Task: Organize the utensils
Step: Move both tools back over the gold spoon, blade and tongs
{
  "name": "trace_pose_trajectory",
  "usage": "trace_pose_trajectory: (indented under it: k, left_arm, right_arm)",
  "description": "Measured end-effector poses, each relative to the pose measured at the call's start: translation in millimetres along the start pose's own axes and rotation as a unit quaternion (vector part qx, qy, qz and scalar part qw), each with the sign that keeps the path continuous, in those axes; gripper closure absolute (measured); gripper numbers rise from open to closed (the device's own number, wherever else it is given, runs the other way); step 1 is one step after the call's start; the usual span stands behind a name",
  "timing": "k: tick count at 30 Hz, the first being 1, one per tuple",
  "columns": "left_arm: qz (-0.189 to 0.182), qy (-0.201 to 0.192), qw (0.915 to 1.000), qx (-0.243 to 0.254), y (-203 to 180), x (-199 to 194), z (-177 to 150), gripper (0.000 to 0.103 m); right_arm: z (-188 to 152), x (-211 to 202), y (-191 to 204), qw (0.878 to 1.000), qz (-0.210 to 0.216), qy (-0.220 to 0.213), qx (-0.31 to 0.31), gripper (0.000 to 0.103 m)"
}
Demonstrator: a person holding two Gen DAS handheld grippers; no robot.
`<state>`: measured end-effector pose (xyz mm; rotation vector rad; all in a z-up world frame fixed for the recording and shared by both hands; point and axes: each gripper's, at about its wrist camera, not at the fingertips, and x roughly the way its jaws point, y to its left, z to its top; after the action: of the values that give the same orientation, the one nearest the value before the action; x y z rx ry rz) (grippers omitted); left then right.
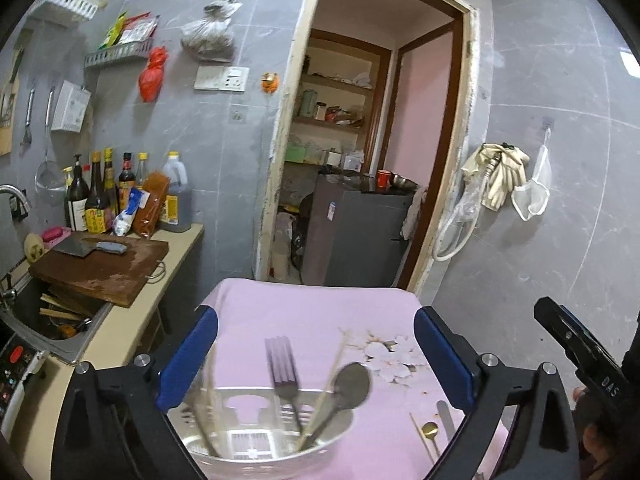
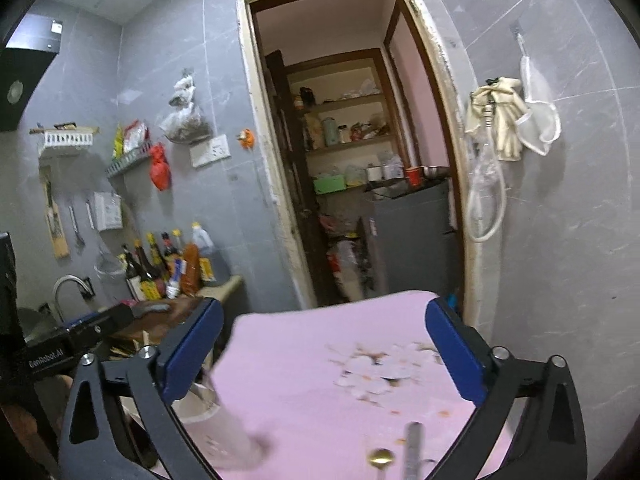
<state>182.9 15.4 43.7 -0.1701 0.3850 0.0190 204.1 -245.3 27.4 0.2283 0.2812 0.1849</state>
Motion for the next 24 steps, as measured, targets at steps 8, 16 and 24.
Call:
trace_pose_trajectory:
  k: [8,16,24]
  left_arm:
    - [-0.013,0.021,0.9994,0.023,-49.0,12.0,-25.4,0.003]
    - [-0.016,0.044,0.9985,0.029,-86.7,29.2,-52.7,0.003]
    - [-0.024,0.089,0.9951,0.036,-110.0,56.5,-85.4,0.003]
  right_arm:
    - [-13.4,-8.4,-58.3,0.999,-0.038,0.035,-0.002,0.002]
    - [-38.7,2.5,-108.6,0.996,-0.058,0.071,0.003,0.002]
    - [-81.4,24.6,-134.1,0.989,-0.066,0.129,-0.002,0.002]
